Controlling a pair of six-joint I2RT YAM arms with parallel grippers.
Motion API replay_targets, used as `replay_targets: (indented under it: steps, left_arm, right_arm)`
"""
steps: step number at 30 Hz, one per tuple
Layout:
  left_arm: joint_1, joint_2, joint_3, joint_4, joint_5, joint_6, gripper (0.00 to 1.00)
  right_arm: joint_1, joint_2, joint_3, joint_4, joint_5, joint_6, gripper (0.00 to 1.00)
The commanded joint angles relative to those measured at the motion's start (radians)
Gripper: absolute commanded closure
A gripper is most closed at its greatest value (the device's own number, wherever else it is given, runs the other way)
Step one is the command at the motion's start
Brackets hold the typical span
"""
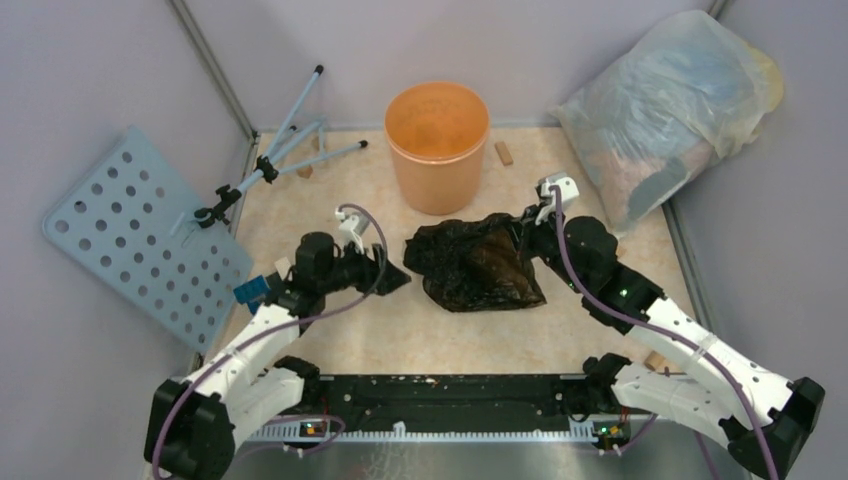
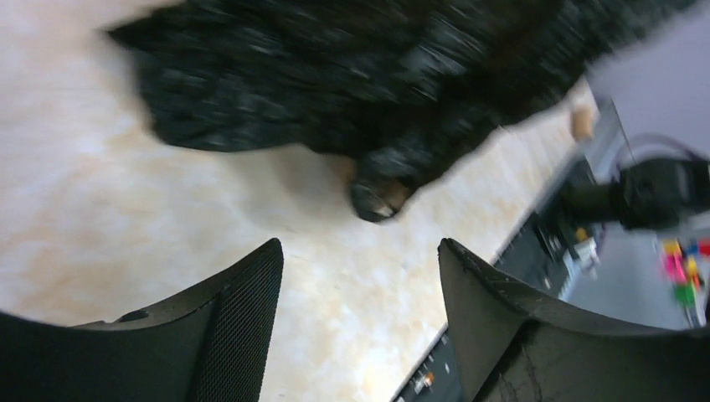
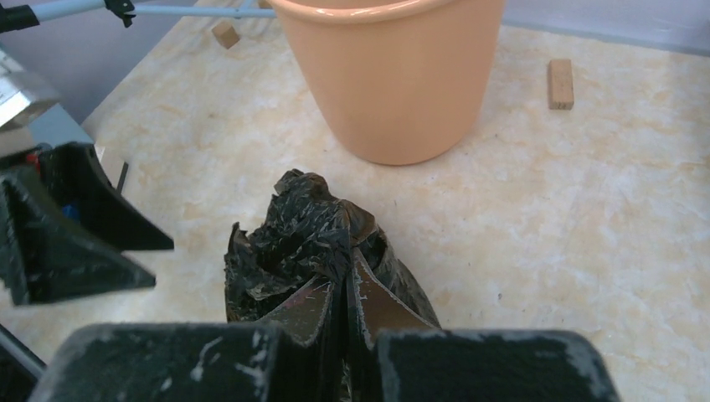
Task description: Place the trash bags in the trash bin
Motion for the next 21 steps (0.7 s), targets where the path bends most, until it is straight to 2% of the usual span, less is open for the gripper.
replay_targets:
  steps: [1,5,10,18,21]
  left_arm:
    - [-0.149,-0.082,-0.068,0.161,0.095,0.033,0.26]
    - [-0.260,-0.006,-0.042,0.164,-0.007,0.040,0.33]
    - [-0.272,0.042,-0.035,0.164,-0.113,0.063,0.38]
    - [-0.274,0.127,-0.041,0.245,-0.108,0.083,0.28]
    - [-0.275,0.219,-0.007,0.273,-0.085,0.091,0.29]
  right_arm:
    - [-0.008,0.004,0.045,0.022,0.009,0.027,1.00]
    - [-0.009,0.004,0.049,0.022,-0.005,0.034,1.00]
    - [-0.008,0.006,0.057,0.009,-0.026,0.036,1.00]
    - [-0.008,0.000,0.055,0.012,-0.033,0.039,1.00]
    - [-0.008,0.006,0.057,0.001,-0.037,0.043,1.00]
